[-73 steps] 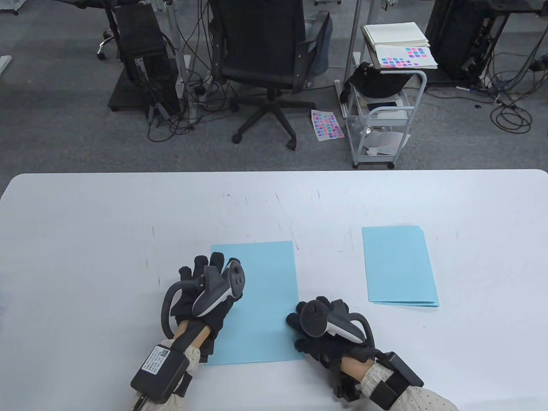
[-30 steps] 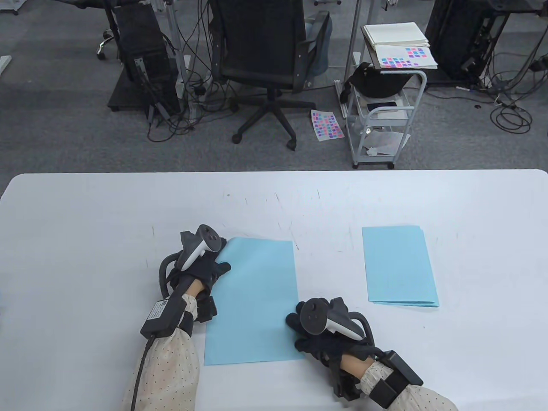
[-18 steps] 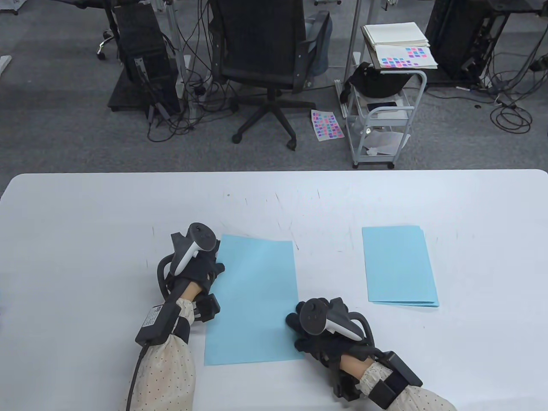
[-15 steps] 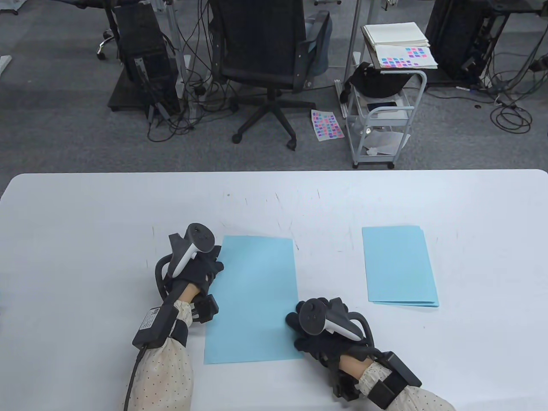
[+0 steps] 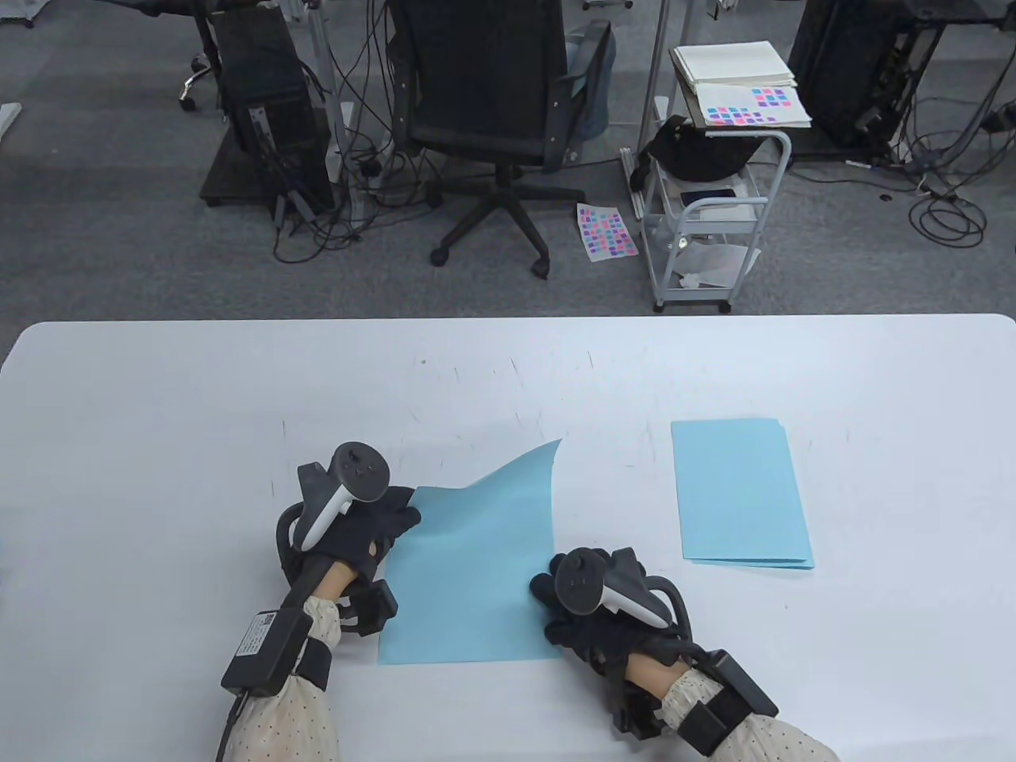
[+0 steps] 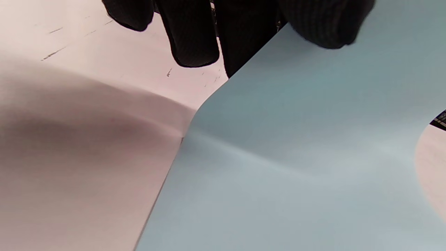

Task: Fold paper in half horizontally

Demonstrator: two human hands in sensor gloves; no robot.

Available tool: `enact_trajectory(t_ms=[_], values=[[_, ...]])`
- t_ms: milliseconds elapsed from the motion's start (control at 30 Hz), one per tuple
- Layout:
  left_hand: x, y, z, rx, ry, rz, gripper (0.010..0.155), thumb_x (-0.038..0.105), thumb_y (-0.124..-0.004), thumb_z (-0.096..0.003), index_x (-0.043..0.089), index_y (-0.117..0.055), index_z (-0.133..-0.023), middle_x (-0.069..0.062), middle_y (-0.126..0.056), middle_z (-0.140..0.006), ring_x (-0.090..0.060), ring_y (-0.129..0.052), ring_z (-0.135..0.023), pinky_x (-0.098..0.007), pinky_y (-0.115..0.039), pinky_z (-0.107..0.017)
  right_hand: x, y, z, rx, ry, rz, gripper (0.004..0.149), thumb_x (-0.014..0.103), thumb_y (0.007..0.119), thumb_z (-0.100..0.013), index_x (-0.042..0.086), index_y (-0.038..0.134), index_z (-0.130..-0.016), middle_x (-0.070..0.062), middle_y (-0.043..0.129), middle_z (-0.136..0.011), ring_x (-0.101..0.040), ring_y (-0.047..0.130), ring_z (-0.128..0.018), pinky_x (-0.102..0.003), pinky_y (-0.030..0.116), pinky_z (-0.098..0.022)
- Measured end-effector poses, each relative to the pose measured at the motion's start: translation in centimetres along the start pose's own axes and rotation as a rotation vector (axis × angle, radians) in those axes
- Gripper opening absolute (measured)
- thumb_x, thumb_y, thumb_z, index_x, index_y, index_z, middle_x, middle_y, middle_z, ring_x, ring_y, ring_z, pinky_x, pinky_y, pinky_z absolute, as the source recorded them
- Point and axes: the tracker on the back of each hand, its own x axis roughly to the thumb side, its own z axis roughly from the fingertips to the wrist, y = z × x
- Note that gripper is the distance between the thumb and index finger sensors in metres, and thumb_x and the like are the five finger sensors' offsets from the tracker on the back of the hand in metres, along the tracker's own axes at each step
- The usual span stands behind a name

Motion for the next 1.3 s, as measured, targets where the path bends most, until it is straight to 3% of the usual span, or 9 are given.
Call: enact_trajectory(t_ms=[400, 933, 1167, 1300], values=[[-2.0, -2.2, 2.6, -0.012, -0.024, -0.079, 0.041, 0.048, -0.079, -0.0373, 0.057, -0.084, -0.077, 0.027, -0.086, -0.099, -0.012, -0.077, -0.104, -0.048, -0.058, -0.084, -0.1, 0.0, 0.0, 0.000, 0.000, -0.011, 0.065, 0.046, 0.067, -0.048, 0.047, 0.034, -0.103, 0.018, 0.017, -0.116, -0.032, 0.005, -0.107, -0.065, 0.010, -0.073], [-3.2, -4.6, 3.9, -0.024, -0.060, -0.171, 0.043, 0.047, -0.080, -0.0375, 0.058, -0.082, -0.079, 0.031, -0.077, -0.102, -0.012, -0.068, -0.109, -0.048, -0.054, -0.085, -0.2, 0.0, -0.1, 0.003, 0.000, -0.018, 0.064, 0.047, 0.067, -0.048, 0.048, 0.034, -0.103, 0.019, 0.017, -0.116, -0.031, 0.005, -0.106, -0.065, 0.010, -0.073], [-2.4, -5.9, 4.4, 0.036, -0.091, -0.399, 0.045, 0.046, -0.079, -0.0381, 0.062, -0.077, -0.080, 0.034, -0.071, -0.104, -0.010, -0.067, -0.109, -0.048, -0.053, -0.085, -0.2, 0.0, -0.1, 0.002, 0.000, -0.015, 0.065, 0.047, 0.067, -0.048, 0.047, 0.034, -0.103, 0.019, 0.017, -0.116, -0.032, 0.005, -0.106, -0.065, 0.010, -0.073], [-2.0, -6.1, 4.8, -0.001, -0.104, -0.477, 0.050, 0.038, -0.079, -0.0406, 0.063, -0.071, -0.083, 0.033, -0.066, -0.106, -0.009, -0.064, -0.110, -0.048, -0.052, -0.086, -0.2, 0.0, -0.1, 0.002, 0.000, -0.014, 0.064, 0.047, 0.067, -0.048, 0.047, 0.034, -0.103, 0.018, 0.017, -0.116, -0.032, 0.005, -0.106, -0.065, 0.010, -0.073]])
